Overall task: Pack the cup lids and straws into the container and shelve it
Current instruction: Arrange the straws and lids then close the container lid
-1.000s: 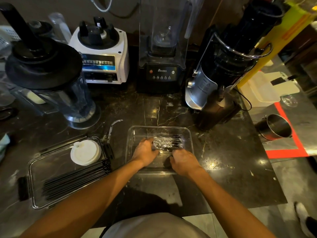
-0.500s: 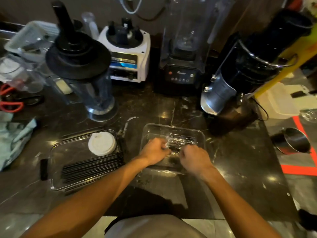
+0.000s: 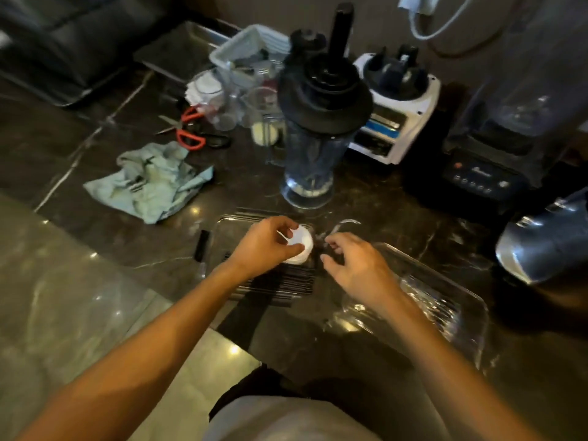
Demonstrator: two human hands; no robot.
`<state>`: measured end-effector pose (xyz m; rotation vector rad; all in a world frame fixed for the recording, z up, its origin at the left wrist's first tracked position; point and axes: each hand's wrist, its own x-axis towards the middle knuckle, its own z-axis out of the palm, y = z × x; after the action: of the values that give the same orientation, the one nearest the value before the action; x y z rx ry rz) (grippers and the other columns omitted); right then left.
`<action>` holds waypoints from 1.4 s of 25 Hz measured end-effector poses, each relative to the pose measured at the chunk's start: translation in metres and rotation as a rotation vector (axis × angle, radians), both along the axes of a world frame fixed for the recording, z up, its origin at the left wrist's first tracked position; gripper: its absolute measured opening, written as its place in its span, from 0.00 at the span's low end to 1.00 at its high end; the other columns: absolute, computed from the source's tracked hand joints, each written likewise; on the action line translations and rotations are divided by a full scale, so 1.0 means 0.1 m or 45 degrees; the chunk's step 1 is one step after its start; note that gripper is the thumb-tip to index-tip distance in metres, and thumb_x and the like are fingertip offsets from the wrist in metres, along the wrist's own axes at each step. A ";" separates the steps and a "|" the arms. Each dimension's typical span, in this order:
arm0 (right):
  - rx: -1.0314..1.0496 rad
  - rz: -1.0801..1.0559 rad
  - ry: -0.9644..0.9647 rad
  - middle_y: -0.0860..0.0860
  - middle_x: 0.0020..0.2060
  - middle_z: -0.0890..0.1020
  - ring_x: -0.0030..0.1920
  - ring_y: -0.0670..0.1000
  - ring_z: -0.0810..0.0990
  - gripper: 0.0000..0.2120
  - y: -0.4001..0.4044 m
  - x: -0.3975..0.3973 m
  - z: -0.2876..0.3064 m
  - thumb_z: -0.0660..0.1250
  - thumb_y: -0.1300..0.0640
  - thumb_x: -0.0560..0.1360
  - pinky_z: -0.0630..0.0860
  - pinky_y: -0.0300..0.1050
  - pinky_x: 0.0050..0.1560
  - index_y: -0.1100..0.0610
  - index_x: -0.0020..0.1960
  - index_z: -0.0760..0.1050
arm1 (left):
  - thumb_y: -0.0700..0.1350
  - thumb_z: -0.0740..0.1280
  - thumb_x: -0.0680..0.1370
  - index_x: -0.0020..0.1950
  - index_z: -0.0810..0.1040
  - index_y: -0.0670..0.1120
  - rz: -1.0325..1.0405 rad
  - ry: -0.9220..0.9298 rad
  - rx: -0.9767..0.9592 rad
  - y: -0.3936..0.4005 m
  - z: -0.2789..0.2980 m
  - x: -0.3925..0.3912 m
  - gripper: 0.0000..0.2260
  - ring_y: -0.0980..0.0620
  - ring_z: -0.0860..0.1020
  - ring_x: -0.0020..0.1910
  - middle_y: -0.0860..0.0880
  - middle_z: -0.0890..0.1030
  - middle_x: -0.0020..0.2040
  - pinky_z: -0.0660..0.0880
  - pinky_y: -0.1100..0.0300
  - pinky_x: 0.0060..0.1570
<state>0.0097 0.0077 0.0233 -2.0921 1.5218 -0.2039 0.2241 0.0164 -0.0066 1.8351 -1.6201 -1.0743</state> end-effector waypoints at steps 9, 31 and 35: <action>0.008 0.734 0.319 0.55 0.72 0.72 0.73 0.55 0.71 0.35 0.26 0.93 -0.55 0.72 0.50 0.78 0.70 0.51 0.73 0.57 0.79 0.61 | 0.60 0.78 0.66 0.75 0.69 0.51 -0.298 -0.750 0.134 0.55 -0.45 0.79 0.40 0.47 0.69 0.73 0.50 0.71 0.72 0.67 0.46 0.74; 0.157 0.671 0.475 0.57 0.62 0.79 0.62 0.57 0.77 0.19 0.25 1.25 -0.80 0.70 0.55 0.78 0.74 0.51 0.63 0.58 0.66 0.72 | 0.49 0.73 0.75 0.68 0.76 0.49 -0.688 -0.651 0.155 0.46 -0.67 0.92 0.22 0.45 0.71 0.69 0.47 0.75 0.68 0.67 0.47 0.71; 0.213 0.622 0.445 0.57 0.61 0.78 0.62 0.57 0.76 0.20 0.24 1.23 -0.80 0.71 0.54 0.78 0.75 0.51 0.60 0.59 0.66 0.73 | 0.47 0.73 0.76 0.61 0.77 0.48 -0.652 -0.546 0.186 0.49 -0.69 0.91 0.15 0.48 0.80 0.54 0.48 0.81 0.56 0.78 0.53 0.56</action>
<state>0.1332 0.0321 -0.0568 -2.3664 1.1032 0.4728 0.3151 0.0652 -0.0751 1.8836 -2.4169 -1.0668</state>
